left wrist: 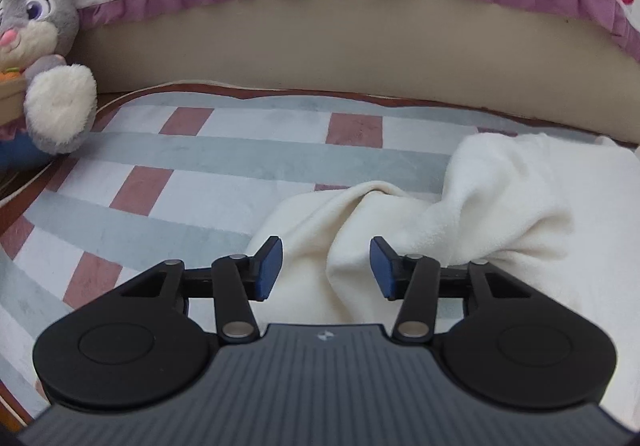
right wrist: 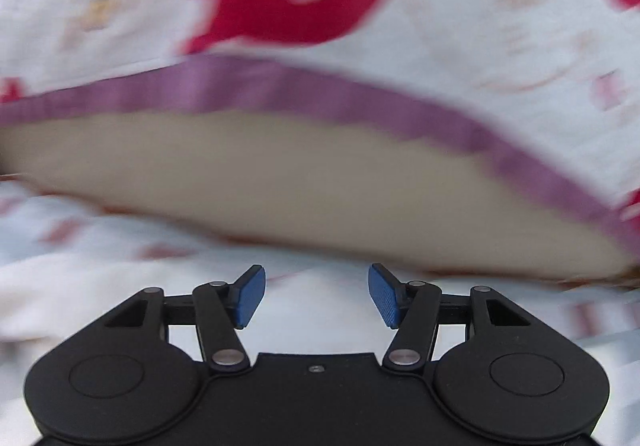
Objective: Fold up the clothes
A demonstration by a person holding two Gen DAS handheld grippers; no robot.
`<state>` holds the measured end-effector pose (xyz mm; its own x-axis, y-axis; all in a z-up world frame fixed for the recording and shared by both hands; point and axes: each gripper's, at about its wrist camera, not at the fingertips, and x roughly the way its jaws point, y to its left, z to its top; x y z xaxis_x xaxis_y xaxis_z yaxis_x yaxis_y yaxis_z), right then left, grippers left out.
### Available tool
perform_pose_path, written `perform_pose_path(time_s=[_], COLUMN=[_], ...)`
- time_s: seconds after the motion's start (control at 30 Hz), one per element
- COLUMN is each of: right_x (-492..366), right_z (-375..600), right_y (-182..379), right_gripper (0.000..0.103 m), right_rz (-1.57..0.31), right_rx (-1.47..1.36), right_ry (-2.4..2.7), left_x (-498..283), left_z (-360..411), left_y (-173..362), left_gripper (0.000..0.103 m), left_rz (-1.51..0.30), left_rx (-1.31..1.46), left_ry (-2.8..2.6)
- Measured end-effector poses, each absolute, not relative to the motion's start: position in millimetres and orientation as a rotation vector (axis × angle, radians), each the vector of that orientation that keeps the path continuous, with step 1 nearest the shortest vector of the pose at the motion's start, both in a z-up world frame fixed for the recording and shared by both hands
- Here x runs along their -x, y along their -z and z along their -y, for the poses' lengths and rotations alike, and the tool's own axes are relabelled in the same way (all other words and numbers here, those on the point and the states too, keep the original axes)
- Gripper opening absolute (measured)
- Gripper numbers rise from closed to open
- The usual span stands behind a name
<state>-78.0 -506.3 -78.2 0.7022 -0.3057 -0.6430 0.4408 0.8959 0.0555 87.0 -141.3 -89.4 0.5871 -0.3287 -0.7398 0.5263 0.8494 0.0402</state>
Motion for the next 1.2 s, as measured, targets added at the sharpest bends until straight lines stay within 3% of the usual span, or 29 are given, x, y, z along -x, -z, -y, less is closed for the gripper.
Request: perform_pose_path(time_s=[0.13,0.23,0.33,0.4,0.6,0.67,0.73,0.8,0.83,0.87,0.9,1.2], right_x=[55.5,39.5,32.3,31.3,20.7,12.9,6.3,1.0,-0.8,-2.0,-3.3,39.3], right_z=[454.8,412.7,382.7,366.9,334.7,327.6,323.1,322.0,322.1,322.8,323.5,396.3], right_y=[101.9,109.6,110.3,110.5,122.3,130.2,138.4,145.6,147.0,146.1,145.1,97.8], right_gripper=[0.062,0.062,0.062,0.062,0.062,0.062,0.062,0.061,0.052,0.019,0.005,0.007], right_rz=[-0.767,-0.844,-0.87,-0.883,-0.918,-0.936,-0.951,-0.968,-0.968,-0.956,-0.945,-0.698], right_rx=[-0.343,-0.259,-0.105,-0.054,0.092,0.135,0.163,0.195,0.211,0.223,0.236,-0.366], right_ry=[0.15,0.015,-0.069,-0.107,-0.159,-0.166,-0.16,-0.139,-0.132,-0.133,-0.134,-0.301], left_x=[-78.8,-76.6,-72.4,-69.3,-63.3,-68.2,-75.8,-87.4,-94.0,-100.3,-106.6,-157.5], left_z=[141.3,134.2,148.1,157.9,173.4,170.1,163.7,150.0,140.5,128.5,115.6,13.3], left_y=[89.7,100.5,114.6,123.8,151.9,150.3,145.1,133.6,125.8,120.3,115.6,87.0], left_gripper=[0.051,0.057,0.06,0.067,0.066,0.054,0.013,0.01,0.01,0.01,0.009,0.005], left_rz=[-0.819,-0.893,-0.916,-0.919,-0.903,-0.886,-0.862,-0.819,-0.788,-0.777,-0.771,-0.721], left_rx=[-0.328,-0.278,-0.374,-0.456,-0.738,-0.726,-0.688,-0.61,-0.559,-0.489,-0.412,0.256], left_ry=[0.573,0.633,0.672,0.681,0.599,0.577,0.552,0.516,0.493,0.486,0.484,0.463])
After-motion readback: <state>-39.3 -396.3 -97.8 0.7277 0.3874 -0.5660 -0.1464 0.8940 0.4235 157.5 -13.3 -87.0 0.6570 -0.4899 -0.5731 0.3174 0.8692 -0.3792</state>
